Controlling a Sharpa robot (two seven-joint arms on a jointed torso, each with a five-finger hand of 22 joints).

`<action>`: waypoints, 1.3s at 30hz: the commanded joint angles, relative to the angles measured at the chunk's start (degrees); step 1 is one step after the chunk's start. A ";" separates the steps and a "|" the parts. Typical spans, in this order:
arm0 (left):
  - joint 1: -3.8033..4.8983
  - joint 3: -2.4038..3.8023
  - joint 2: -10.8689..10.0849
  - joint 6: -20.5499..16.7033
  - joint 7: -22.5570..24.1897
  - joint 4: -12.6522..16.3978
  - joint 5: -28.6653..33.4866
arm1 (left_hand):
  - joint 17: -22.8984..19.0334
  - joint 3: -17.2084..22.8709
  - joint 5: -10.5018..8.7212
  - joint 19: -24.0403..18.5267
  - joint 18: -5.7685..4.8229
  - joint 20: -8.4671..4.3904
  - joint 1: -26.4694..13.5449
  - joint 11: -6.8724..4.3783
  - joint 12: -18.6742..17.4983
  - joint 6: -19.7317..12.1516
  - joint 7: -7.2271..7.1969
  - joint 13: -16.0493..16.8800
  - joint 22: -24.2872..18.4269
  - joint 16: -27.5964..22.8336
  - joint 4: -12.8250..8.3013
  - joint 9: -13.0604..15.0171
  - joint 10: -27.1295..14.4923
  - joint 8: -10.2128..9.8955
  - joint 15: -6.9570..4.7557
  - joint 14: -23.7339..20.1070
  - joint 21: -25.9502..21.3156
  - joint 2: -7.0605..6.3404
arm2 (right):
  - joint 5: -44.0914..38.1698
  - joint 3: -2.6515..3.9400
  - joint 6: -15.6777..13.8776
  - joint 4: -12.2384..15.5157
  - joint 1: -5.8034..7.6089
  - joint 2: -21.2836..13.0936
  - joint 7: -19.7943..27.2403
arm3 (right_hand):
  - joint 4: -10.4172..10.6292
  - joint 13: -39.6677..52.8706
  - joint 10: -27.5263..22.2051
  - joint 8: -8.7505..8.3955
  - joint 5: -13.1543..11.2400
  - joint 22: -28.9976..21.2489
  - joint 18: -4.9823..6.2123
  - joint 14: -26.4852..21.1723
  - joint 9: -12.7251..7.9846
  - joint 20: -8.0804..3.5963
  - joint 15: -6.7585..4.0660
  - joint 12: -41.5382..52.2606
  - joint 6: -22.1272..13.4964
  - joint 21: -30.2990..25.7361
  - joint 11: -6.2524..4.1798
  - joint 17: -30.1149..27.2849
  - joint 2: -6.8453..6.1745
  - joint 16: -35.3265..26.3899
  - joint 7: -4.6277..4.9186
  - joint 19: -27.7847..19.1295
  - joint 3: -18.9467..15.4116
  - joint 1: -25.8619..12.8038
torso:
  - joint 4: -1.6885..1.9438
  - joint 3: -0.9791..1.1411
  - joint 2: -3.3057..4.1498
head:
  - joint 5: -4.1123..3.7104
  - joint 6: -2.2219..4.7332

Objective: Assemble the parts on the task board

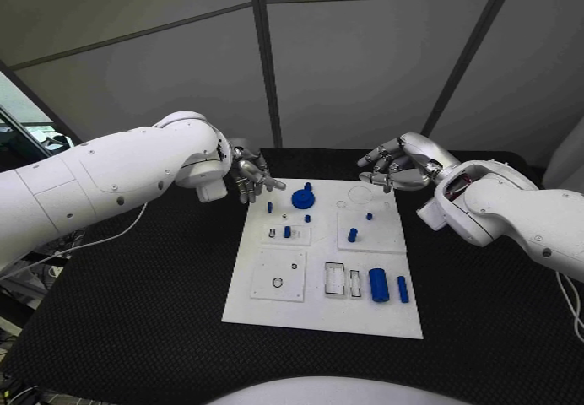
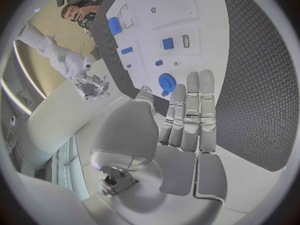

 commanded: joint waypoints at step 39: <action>-0.71 -4.78 9.18 6.50 3.01 -15.64 -10.69 | 12.52 -11.23 0.17 23.42 -9.67 -4.56 -4.96 -5.38 40.78 3.78 -5.71 41.49 48.16 11.96 0.32 6.83 27.83 20.20 -4.86 6.74 46.67 4.47 | -0.17 0.04 0.04 0.16 0.13 0.48 -0.01 | 0.15 -0.14 -0.22 0.01 0.20 -0.05 0.98 0.19 -0.06 0.05 -0.05 -0.30 0.09 -0.43 -0.06 0.03 -0.40 -0.21 0.28 0.54 0.18 -0.40 | 0.02 -0.02 0.08 | 0.48 -0.74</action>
